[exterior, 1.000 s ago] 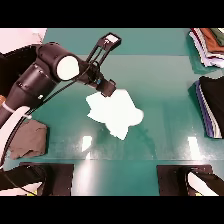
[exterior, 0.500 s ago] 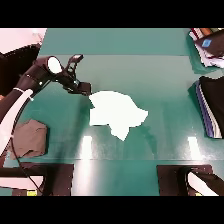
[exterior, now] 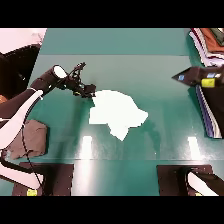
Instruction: Fold the shirts.
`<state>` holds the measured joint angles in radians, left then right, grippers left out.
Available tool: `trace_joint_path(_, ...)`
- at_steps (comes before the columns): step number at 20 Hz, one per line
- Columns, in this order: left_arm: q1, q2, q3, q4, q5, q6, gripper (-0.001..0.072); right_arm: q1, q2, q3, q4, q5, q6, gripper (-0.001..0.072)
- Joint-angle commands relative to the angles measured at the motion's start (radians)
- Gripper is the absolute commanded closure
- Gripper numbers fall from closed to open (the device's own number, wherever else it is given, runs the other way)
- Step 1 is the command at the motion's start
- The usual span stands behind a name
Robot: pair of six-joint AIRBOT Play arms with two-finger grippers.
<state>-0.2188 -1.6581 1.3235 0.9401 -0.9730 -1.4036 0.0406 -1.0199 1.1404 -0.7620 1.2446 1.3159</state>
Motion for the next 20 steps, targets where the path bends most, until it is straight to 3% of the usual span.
trace_joint_path(1,0.016,0.013,0.031,0.018,-0.017,0.019,0.0682,0.0,-0.008,-0.151,-0.032,-0.014,0.0,0.0696)
trace_joint_path(3,0.024,0.074,0.064,0.131,-0.036,0.019,0.0681,0.015,-0.034,-0.248,-0.05,-0.012,0.0,0.0664)
trace_joint_path(4,0.024,0.111,0.066,0.185,-0.035,0.02,0.0682,0.033,-0.058,-0.3,-0.039,-0.019,0.0,0.0447)
trace_joint_path(5,0.024,0.145,0.066,0.212,-0.035,0.02,0.0681,0.066,-0.095,-0.339,-0.014,-0.043,-0.002,0.0315)
trace_joint_path(8,0.023,0.183,0.066,0.256,-0.049,0.023,0.0681,0.196,-0.227,-0.38,0.097,-0.156,-0.114,0.0315)
trace_joint_path(11,0.023,0.183,0.066,0.262,-0.077,0.024,0.068,0.306,-0.369,-0.307,0.116,-0.225,-0.16,0.0315)
trace_joint_path(20,0.024,0.183,0.066,0.266,-0.075,0.024,0.068,0.386,-0.615,-0.06,0.08,-0.167,-0.172,0.0329)
